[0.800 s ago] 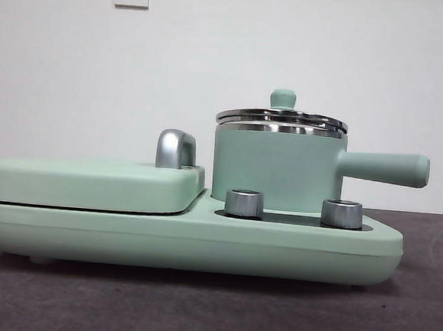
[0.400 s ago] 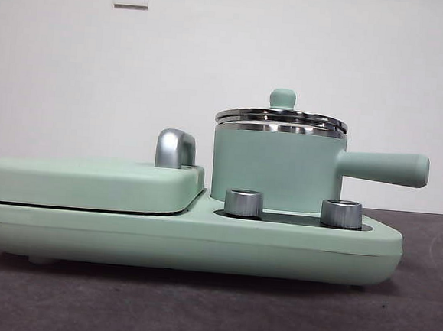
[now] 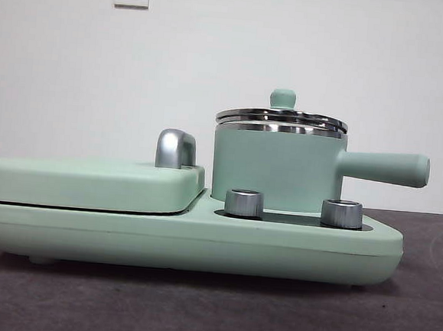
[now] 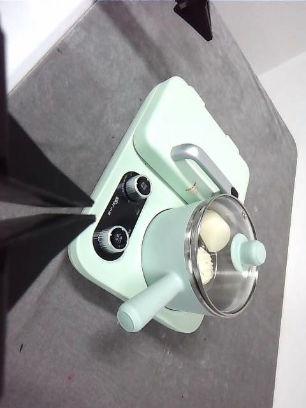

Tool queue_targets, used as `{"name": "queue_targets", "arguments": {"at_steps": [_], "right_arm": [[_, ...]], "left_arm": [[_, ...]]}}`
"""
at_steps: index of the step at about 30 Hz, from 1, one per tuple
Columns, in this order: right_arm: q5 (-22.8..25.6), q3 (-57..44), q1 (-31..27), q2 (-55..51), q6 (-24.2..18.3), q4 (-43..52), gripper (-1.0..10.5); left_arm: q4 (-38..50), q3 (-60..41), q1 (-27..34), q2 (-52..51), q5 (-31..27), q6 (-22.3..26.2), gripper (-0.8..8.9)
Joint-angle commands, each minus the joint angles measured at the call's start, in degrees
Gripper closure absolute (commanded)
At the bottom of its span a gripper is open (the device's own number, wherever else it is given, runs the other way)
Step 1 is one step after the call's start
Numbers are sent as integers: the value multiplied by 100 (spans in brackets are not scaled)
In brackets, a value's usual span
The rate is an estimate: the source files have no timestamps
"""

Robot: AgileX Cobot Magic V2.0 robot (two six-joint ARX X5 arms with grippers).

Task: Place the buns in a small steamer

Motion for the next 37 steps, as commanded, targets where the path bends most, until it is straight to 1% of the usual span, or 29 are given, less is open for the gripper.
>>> {"name": "queue_targets", "arguments": {"at_steps": [1, 15, 17, 18, 21, 23, 25, 26, 28, 31, 33, 37], "right_arm": [[0, 44, 33, -7, 4, 66, 931], [35, -7, -20, -22, 4, 144, 931], [-120, -212, -306, -103, 2, 402, 931], [-173, -400, -485, -144, -2, 710, 931], [-151, -1325, -1202, -415, -4, 2295, 931], [-160, -2201, -1803, -673, -2, 3611, 931], [-160, -2916, -2277, -890, 0, 4452, 931], [-146, -3171, -2448, -968, 0, 4673, 931], [-98, -3628, -2789, -1145, 0, 4813, 931], [-101, -4028, -3077, -1303, -2, 4653, 931], [-79, -4186, -3145, -1379, -46, 4461, 931], [205, -4293, -3150, -1434, -352, 4120, 931]], "left_arm": [[-37, -111, 11, -11, -13, -15, 793], [-39, -111, 11, -11, -13, -15, 793], [-37, -111, 11, -11, -13, -17, 793], [-39, -111, 11, -11, -13, -15, 793], [-39, -111, 11, -11, -13, -17, 793], [-39, -111, 11, -11, -13, -17, 793], [-39, -111, 11, -11, -13, -15, 793], [-39, -111, 11, -11, -13, -15, 793], [-39, -111, 11, -11, -13, -17, 793], [-39, -111, 11, -11, -13, -15, 793], [-39, -111, 11, -11, -13, -15, 793], [-39, -111, 11, -11, -13, -15, 793]]}}
